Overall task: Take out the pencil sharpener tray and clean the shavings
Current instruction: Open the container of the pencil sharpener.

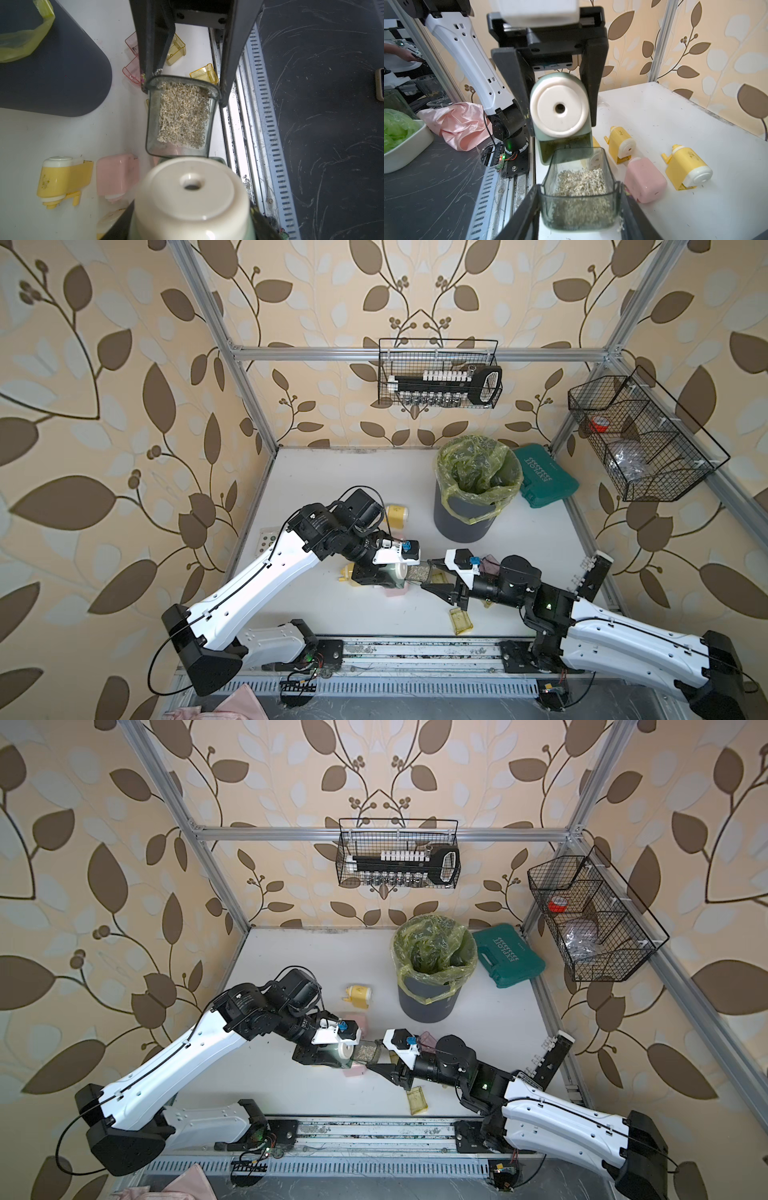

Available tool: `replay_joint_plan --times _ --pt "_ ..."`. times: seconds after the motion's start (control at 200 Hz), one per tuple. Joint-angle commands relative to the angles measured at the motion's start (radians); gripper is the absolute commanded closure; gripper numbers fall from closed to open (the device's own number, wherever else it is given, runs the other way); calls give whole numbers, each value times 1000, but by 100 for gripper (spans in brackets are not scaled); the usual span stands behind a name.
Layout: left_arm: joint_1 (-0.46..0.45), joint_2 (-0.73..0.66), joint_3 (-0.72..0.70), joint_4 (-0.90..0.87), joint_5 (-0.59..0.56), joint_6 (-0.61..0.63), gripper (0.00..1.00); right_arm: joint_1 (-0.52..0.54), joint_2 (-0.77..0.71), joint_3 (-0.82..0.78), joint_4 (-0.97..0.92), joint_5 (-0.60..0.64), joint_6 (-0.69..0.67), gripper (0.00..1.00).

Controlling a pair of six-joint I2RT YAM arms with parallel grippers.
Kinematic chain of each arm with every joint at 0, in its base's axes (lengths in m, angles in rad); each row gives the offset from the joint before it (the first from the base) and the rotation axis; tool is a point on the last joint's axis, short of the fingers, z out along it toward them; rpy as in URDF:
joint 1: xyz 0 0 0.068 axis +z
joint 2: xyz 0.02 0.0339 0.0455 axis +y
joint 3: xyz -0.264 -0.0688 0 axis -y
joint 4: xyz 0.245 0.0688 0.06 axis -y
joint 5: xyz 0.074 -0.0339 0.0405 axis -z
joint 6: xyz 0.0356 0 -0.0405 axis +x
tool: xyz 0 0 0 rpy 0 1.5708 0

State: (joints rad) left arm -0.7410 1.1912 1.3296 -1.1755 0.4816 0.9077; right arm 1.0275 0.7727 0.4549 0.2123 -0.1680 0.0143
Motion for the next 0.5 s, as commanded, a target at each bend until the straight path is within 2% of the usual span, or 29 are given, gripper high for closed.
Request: replay_joint_plan --times 0.0,0.24,0.495 --pt "-9 -25 -1 2 7 -12 100 24 -23 -19 -37 79 -6 100" --pt "-8 -36 -19 -1 -18 -7 100 33 -61 21 -88 219 -20 100" --pt "68 -60 -50 -3 16 31 100 12 35 217 -180 375 -71 100"
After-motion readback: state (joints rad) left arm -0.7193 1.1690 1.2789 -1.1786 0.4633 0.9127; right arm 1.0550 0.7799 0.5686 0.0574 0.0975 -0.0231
